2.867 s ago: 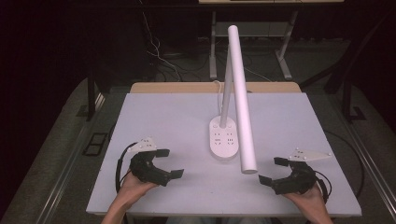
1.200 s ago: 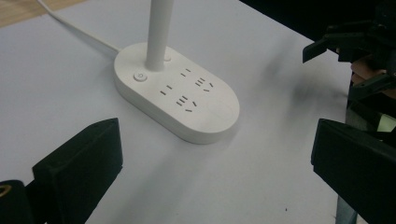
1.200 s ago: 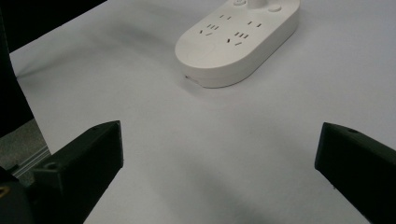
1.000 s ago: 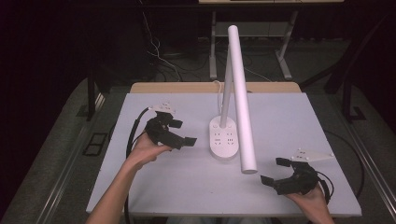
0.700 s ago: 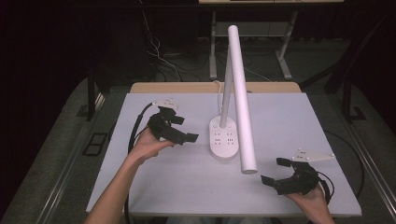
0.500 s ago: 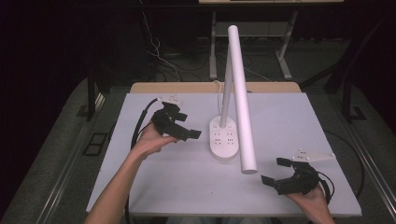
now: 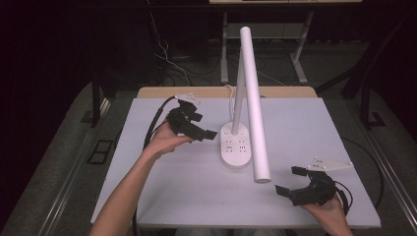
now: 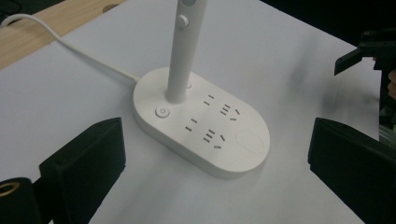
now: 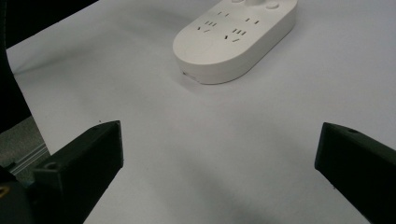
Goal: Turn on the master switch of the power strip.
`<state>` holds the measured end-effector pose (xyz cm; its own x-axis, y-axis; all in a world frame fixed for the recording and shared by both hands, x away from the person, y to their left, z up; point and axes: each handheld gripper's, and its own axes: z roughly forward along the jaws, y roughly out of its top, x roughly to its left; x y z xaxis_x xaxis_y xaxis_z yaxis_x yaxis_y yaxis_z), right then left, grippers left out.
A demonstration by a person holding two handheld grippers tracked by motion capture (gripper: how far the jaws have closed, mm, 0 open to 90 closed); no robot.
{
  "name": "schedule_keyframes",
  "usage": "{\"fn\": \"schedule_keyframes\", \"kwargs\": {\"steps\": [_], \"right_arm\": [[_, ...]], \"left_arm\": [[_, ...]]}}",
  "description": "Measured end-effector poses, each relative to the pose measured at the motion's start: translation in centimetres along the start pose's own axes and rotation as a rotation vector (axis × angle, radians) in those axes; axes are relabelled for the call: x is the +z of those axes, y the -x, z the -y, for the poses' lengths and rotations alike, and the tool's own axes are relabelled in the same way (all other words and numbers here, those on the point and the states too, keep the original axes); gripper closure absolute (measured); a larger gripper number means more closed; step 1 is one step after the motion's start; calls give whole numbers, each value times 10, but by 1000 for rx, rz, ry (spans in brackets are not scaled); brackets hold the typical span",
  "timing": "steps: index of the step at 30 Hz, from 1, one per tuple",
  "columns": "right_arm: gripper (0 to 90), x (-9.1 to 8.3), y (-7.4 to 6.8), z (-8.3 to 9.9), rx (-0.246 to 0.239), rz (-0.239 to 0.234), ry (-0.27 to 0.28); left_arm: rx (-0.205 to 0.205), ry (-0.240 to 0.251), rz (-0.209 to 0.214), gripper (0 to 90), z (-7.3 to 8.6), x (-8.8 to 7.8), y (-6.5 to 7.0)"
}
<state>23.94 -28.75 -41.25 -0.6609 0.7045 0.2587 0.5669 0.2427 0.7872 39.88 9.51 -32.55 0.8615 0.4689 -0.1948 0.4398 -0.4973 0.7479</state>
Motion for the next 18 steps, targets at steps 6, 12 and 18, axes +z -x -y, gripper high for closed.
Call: {"fn": "schedule_keyframes", "kwargs": {"steps": [6, 12, 18], "right_arm": [[5, 0, 0, 0, -1, -1, -1], [5, 0, 1, 0, -3, -2, -1], [5, 0, 1, 1, -3, -2, -1]], "left_arm": [[6, -10, -3, 38, -7, 9, -8], [-14, -11, -12, 41, -11, 14, -16], [-23, -7, -21, 54, -13, 22, -24]]}}
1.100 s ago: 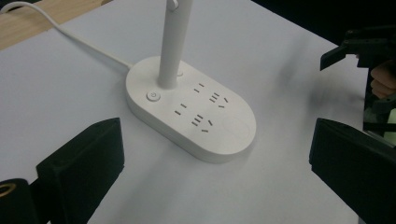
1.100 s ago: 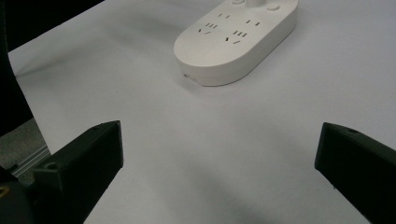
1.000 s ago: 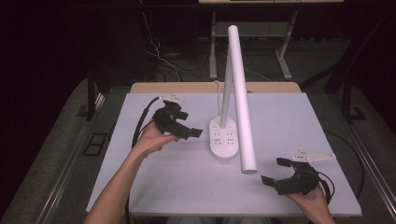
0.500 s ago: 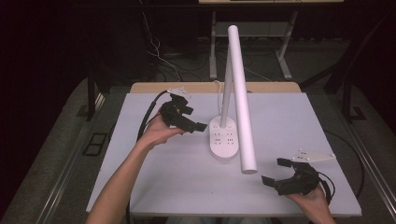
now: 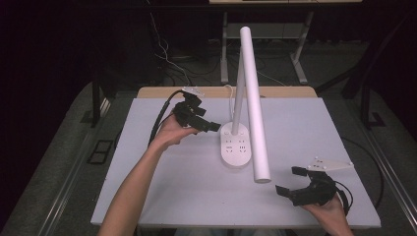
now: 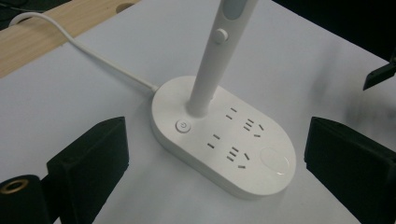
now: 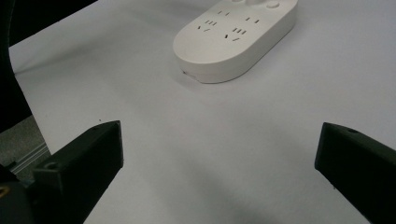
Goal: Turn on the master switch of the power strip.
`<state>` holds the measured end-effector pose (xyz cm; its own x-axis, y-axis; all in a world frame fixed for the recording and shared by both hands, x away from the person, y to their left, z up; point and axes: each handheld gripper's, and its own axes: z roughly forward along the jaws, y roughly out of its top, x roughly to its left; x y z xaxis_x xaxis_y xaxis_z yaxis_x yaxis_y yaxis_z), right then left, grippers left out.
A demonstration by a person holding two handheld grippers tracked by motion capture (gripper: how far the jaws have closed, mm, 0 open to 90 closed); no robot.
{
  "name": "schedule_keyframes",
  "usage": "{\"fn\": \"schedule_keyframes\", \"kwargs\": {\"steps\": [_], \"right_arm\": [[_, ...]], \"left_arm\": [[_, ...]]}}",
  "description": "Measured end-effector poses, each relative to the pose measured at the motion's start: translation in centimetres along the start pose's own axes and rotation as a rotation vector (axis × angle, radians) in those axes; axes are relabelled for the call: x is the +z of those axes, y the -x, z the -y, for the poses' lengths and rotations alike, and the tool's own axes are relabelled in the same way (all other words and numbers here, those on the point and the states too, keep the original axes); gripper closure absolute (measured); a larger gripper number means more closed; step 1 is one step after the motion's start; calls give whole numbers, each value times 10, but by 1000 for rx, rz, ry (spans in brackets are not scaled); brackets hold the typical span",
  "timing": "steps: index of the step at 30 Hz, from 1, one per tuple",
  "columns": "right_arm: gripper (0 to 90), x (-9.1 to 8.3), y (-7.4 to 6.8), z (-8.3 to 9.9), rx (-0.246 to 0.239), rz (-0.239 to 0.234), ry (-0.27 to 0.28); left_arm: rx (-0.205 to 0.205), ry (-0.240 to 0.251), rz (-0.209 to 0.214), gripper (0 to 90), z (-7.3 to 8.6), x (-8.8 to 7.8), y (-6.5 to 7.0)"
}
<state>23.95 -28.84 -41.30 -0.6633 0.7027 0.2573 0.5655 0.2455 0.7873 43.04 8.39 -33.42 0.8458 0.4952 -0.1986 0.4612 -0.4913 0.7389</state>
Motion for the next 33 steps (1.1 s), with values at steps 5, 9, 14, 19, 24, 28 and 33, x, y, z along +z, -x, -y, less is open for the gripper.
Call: {"fn": "schedule_keyframes", "kwargs": {"steps": [5, 9, 14, 19, 24, 28, 33], "right_arm": [[5, 0, 0, 0, 0, -1, 0], [5, 0, 0, 0, 0, 0, 0], [5, 0, 0, 0, 0, -1, 0], [5, 0, 1, 0, 1, -2, 0], [5, 0, 1, 0, 0, -1, -1], [5, -1, 1, 1, 1, 1, 1], [5, -1, 1, 1, 3, 2, 0]], "left_arm": [[-18, 1, -6, 67, 0, 7, -6], [-34, 23, -10, 122, 1, 9, -11], [-63, 43, -10, 143, 2, 14, -17], [-91, 51, -8, 162, 4, 20, -21], [-132, 70, 0, 204, 6, 28, -24], [-145, 75, 5, 249, 7, 35, -28], [-184, 87, 2, 330, 9, 46, -27]]}}
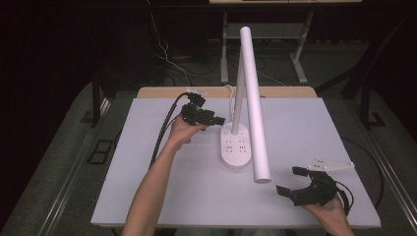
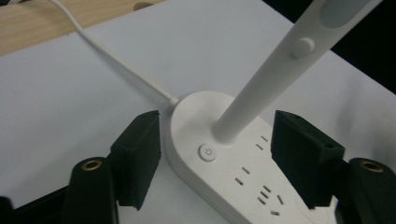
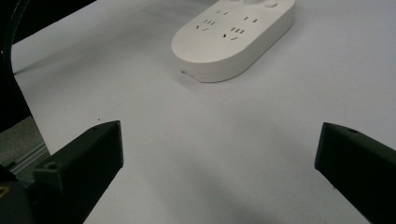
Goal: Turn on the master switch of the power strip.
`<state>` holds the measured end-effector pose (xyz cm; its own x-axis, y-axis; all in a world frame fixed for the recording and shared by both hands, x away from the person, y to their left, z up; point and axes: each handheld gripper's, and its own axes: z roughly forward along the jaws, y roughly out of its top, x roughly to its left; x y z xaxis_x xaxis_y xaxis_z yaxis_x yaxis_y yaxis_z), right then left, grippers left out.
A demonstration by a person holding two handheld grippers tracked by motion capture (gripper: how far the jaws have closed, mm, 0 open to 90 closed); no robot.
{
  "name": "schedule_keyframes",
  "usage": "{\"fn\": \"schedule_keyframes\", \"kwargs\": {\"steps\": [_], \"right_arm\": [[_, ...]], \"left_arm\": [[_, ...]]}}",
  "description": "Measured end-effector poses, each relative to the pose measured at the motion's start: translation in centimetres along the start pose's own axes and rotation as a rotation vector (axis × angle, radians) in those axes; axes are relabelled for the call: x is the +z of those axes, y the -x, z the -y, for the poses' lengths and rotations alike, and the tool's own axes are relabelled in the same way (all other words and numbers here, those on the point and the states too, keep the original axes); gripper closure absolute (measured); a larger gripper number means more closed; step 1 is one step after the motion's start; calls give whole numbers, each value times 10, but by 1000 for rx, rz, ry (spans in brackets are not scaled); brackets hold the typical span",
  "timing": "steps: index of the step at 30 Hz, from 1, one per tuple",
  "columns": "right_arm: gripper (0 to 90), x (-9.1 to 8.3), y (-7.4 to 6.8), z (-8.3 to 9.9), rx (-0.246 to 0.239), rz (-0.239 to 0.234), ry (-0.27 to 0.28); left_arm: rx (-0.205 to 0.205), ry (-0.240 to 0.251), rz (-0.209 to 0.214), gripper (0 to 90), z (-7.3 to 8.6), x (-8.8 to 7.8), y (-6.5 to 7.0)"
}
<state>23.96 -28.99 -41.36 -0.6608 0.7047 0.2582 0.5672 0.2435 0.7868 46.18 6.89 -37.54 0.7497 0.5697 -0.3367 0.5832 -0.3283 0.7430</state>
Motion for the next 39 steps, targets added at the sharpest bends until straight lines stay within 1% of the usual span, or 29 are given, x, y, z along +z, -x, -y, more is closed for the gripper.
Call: {"fn": "schedule_keyframes", "kwargs": {"steps": [1, 2, 4, 5, 6, 7, 9, 11, 12, 16, 19, 22, 24, 25, 29, 30, 31, 32, 33, 34, 36, 37, 38, 39], "right_arm": [[5, 0, 0, 0, 1, -2, -2], [5, 0, 0, 0, 2, -3, -2], [5, 1, 0, 0, 1, -3, -3], [5, 1, 0, 0, -1, -3, -4], [5, 1, 0, 0, -1, -3, -4], [5, 1, 0, 0, 1, -2, -6], [5, 1, 0, 0, 0, -3, -8], [5, 1, 0, 0, 2, -2, -8], [5, 1, 0, 0, 1, -2, -8], [5, 1, 0, 0, -2, -3, -10], [5, 1, 0, 0, -2, -4, -10], [5, 1, 0, 0, -3, -4, -10], [5, 1, 0, 0, -2, -5, -12], [5, 1, 0, 0, -4, -4, -12], [5, 1, 0, 0, -4, -6, -13], [5, 2, 0, 0, -4, -5, -14], [5, 2, 0, 0, -4, -5, -14], [5, 2, 0, 0, -5, -4, -14], [5, 2, 0, 0, -5, -4, -14], [5, 2, 0, 0, -6, -5, -14], [5, 2, 0, 0, -7, -5, -13], [5, 2, 0, 0, -7, -5, -15], [5, 2, 0, 0, -7, -5, -15], [5, 2, 0, 0, -7, -6, -14]], "left_arm": [[1, -1, -3, 343, 1, 2, -1], [-5, -5, 3, 354, 2, 5, -2], [-5, -8, 7, 372, 3, 7, -3], [-4, -13, 7, 406, 3, 8, -4], [-10, -13, 6, 406, 4, 9, -4], [-14, -9, 8, 432, 4, 11, -5], [-15, -14, 5, 459, 5, 13, -6], [-19, -11, 7, 480, 6, 16, -6], [-29, -12, 7, 490, 6, 17, -6], [-30, -17, 9, 526, 8, 20, -7], [-40, -19, 11, 550, 10, 24, -7], [-43, -18, 13, 566, 11, 26, -8], [-41, -23, 19, 600, 12, 27, -8], [-46, -23, 21, 615, 12, 29, -8], [-37, -32, 32, 677, 13, 33, -6], [-42, -29, 34, 694, 13, 34, -6], [-43, -32, 35, 694, 14, 35, -5], [-51, -33, 35, 747, 14, 37, -5], [-51, -33, 35, 787, 14, 37, -5], [-48, -32, 37, 822, 14, 38, -5], [-55, -41, 38, 881, 15, 39, -5], [-45, -54, 31, 892, 16, 41, -5], [-45, -54, 31, 893, 16, 41, -5], [-30, -55, 29, 894, 16, 42, -6]]}}
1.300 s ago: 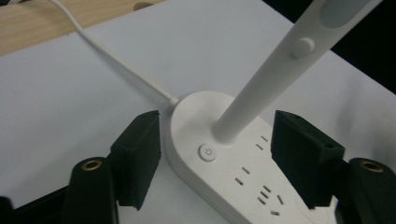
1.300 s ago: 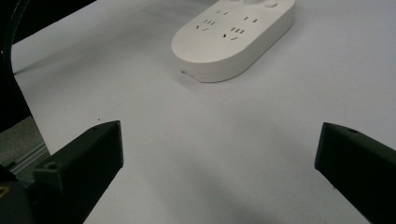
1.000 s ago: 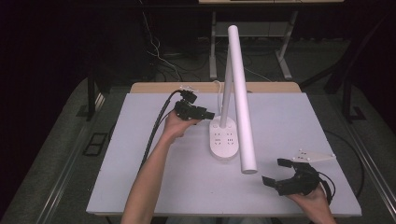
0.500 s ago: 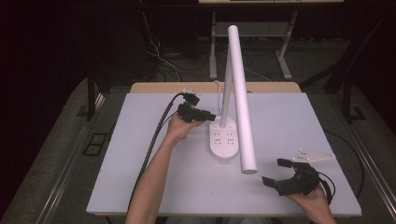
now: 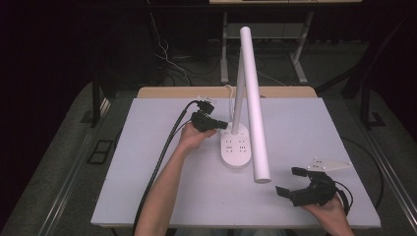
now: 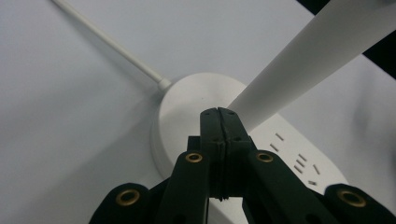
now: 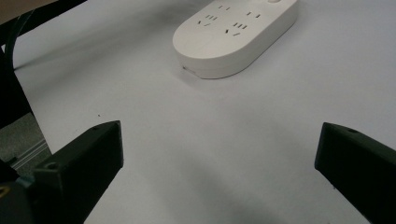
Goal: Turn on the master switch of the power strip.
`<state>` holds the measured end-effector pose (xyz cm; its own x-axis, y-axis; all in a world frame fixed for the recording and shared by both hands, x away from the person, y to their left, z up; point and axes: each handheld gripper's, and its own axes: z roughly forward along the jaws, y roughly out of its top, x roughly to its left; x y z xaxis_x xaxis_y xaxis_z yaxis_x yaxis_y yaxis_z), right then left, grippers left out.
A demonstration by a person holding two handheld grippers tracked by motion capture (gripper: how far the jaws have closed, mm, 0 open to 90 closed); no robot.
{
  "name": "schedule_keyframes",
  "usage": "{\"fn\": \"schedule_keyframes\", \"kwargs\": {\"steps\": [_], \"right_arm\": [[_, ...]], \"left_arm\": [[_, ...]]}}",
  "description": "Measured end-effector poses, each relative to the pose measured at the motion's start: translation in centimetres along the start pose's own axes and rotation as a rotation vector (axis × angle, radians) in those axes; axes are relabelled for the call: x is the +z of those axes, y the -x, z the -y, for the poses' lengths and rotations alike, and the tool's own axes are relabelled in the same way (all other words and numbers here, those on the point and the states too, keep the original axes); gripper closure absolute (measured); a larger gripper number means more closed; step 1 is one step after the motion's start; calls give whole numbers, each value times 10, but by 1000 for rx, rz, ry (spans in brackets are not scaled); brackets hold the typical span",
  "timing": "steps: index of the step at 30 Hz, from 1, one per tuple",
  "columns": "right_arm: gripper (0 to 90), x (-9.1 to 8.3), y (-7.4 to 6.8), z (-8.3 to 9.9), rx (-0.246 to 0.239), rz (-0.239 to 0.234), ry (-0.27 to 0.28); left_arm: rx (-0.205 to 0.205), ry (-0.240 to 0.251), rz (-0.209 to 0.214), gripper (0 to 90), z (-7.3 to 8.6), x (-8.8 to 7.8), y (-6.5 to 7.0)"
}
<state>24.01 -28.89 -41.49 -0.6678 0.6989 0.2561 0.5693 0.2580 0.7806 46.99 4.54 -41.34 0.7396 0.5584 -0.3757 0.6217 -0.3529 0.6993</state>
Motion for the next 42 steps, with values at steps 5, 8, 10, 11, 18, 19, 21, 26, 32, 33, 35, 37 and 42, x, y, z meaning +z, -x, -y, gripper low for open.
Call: {"fn": "schedule_keyframes", "kwargs": {"steps": [5, 8, 10, 11, 18, 19, 21, 26, 32, 33, 35, 37, 42], "right_arm": [[5, 0, 0, 0, -5, 1, -1], [5, 1, 0, 0, -5, -1, -4], [6, 1, 0, 0, -5, -4, -4], [5, 1, 0, 0, -4, -4, -6], [5, 1, 0, 0, -1, -5, -8], [5, 2, 0, 0, -2, -5, -9], [6, 2, 0, 0, -1, -6, -9], [5, 2, -1, 0, -2, -5, -9], [5, 3, -3, 0, -10, -8, -12], [5, 3, -3, 0, -11, -7, -12], [5, 3, -3, 0, -12, -8, -12], [5, 4, -4, 0, -11, -8, -14], [5, 4, -5, 0, -19, -7, -13]], "left_arm": [[13, -23, -19, 895, 2, 4, 2], [9, -29, -37, 896, 2, 7, 4], [19, -41, -49, 897, 2, 8, 6], [27, -47, -52, 897, 2, 8, 6], [34, -42, -77, 898, 5, 14, 10], [39, -39, -77, 899, 5, 15, 10], [46, -44, -85, 899, 5, 15, 12], [67, -66, -92, 900, 5, 13, 12], [50, -60, -91, 900, 6, 15, 12], [56, -63, -91, 900, 6, 15, 12], [71, -70, -95, 900, 7, 15, 12], [90, -72, -107, 900, 7, 15, 13], [64, -61, -100, 900, 10, 15, 11]]}}
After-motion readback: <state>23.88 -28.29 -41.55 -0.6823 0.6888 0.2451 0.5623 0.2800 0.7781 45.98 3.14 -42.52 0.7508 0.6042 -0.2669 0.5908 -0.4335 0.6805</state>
